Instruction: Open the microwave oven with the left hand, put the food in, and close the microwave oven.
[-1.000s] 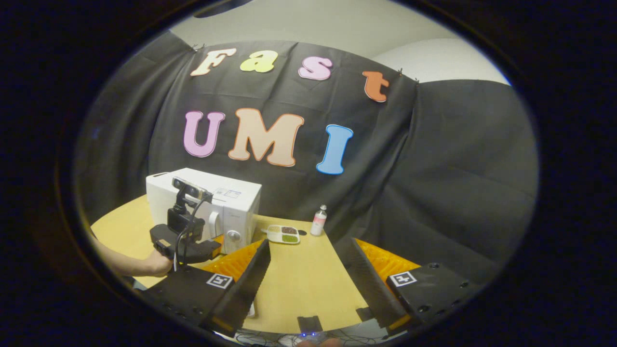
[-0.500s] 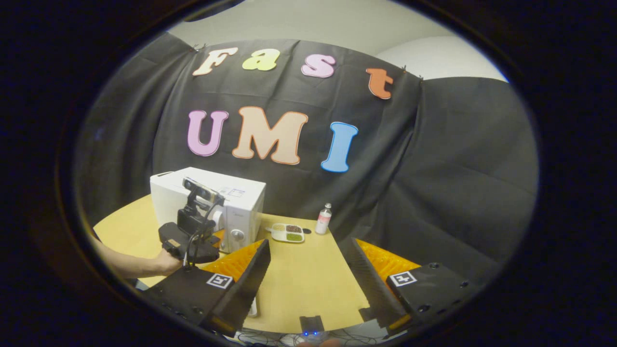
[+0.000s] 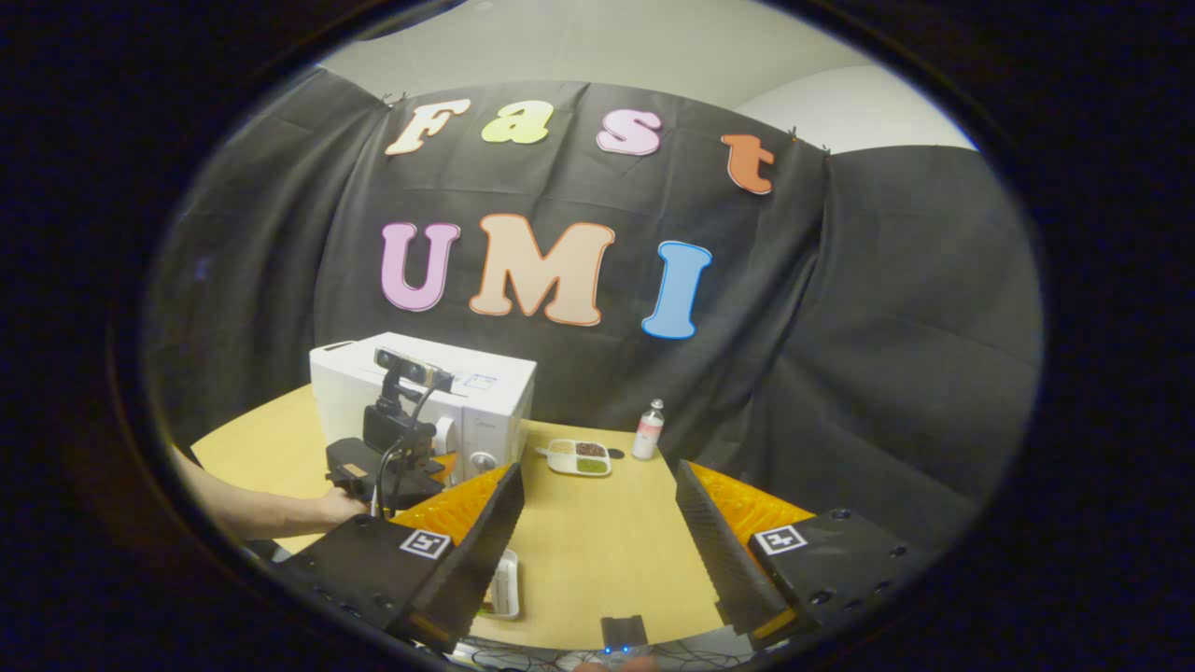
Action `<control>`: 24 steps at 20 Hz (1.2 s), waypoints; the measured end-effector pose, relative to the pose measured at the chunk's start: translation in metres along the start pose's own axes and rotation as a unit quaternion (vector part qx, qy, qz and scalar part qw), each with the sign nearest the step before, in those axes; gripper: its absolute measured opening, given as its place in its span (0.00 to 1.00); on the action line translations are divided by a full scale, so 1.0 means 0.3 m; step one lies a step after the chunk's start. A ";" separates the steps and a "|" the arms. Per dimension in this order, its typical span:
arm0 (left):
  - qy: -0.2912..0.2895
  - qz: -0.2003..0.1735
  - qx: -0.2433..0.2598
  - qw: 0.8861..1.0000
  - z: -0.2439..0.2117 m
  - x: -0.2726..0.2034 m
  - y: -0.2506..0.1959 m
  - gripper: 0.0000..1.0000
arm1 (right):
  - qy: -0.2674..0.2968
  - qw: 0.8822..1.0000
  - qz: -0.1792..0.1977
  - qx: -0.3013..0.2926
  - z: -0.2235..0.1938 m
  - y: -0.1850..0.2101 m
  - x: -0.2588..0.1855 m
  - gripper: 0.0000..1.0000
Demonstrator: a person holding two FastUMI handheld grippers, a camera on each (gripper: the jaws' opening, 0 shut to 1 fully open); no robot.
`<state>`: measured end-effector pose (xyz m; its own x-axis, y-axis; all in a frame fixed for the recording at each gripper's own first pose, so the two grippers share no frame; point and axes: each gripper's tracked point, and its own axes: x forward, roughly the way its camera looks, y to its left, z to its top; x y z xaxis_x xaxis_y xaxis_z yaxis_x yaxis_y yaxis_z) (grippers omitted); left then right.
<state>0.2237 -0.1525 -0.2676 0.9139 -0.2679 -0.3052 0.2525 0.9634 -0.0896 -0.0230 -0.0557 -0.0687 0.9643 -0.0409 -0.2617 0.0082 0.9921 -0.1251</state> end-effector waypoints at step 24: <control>0.077 0.045 0.010 0.996 -0.275 -0.908 0.368 0.03 | -0.009 0.998 0.069 0.009 -0.103 0.324 0.023 0.97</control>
<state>-0.0236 0.0266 -0.2726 0.8738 -0.1761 -0.4532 0.1793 0.9831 -0.0363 -0.0238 0.0368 -0.1122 0.9608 0.0987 -0.2590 -0.1208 0.9902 -0.0707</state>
